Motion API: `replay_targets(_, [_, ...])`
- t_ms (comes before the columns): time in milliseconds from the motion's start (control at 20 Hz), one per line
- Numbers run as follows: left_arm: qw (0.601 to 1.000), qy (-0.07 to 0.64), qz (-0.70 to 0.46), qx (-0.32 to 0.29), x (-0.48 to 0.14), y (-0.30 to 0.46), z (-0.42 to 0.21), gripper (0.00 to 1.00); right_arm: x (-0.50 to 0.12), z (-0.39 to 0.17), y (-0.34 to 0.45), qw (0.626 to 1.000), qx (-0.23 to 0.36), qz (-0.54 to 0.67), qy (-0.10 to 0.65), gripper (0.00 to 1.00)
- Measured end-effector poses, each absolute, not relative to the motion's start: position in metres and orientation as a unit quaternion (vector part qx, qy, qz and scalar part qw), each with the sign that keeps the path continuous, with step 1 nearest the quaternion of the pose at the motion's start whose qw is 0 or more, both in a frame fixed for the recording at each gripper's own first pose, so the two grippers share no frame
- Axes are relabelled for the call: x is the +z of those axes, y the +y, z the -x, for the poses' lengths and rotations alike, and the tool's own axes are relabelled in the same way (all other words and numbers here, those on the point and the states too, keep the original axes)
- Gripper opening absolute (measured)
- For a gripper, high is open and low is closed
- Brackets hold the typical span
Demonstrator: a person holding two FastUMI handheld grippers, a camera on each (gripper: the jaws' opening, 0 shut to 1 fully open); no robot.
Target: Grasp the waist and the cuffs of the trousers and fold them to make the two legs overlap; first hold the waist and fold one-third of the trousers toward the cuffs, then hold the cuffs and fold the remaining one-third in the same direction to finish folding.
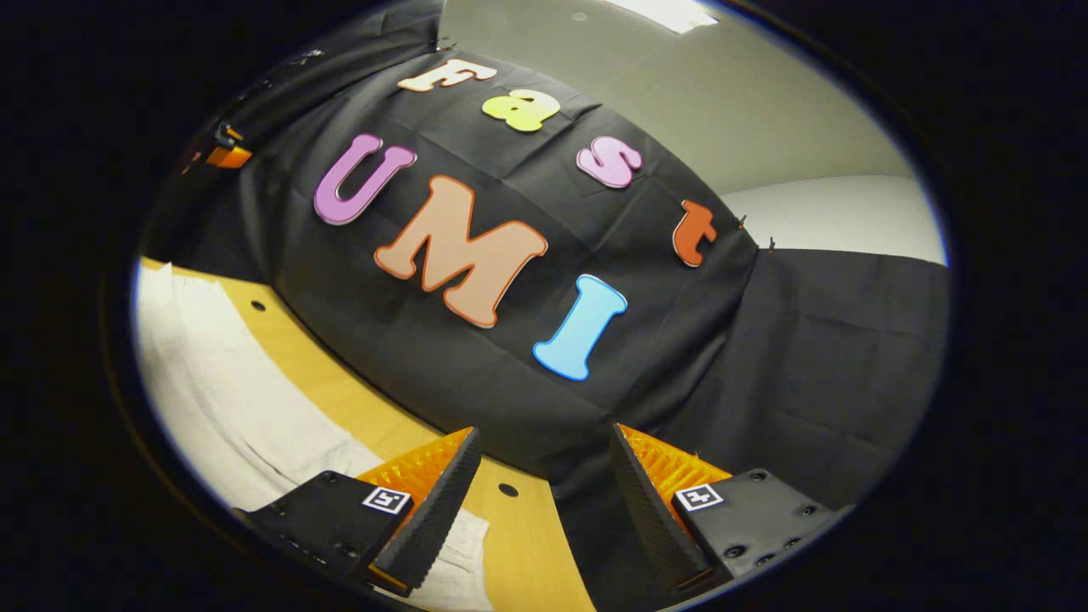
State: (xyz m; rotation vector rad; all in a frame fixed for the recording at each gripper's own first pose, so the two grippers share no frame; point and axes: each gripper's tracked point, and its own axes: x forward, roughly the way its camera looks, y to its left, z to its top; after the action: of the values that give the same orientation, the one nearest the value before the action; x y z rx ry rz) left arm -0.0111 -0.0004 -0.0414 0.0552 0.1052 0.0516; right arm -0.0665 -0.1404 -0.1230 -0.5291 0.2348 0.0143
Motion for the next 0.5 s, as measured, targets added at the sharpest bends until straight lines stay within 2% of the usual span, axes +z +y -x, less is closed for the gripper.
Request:
replay_targets(250, [0.998, 0.058, -0.035, 0.020, -0.047, -0.014, 0.009, 0.96, -0.173, 0.100, -0.166, 0.931, 0.031, 0.320, 0.171, 0.99])
replay_targets(500, [0.997, 0.061, -0.043, 0.011, -0.052, -0.028, 0.007, 0.97, -0.215, 0.129, -0.155, 0.903, 0.090, 0.368, 0.202, 0.97])
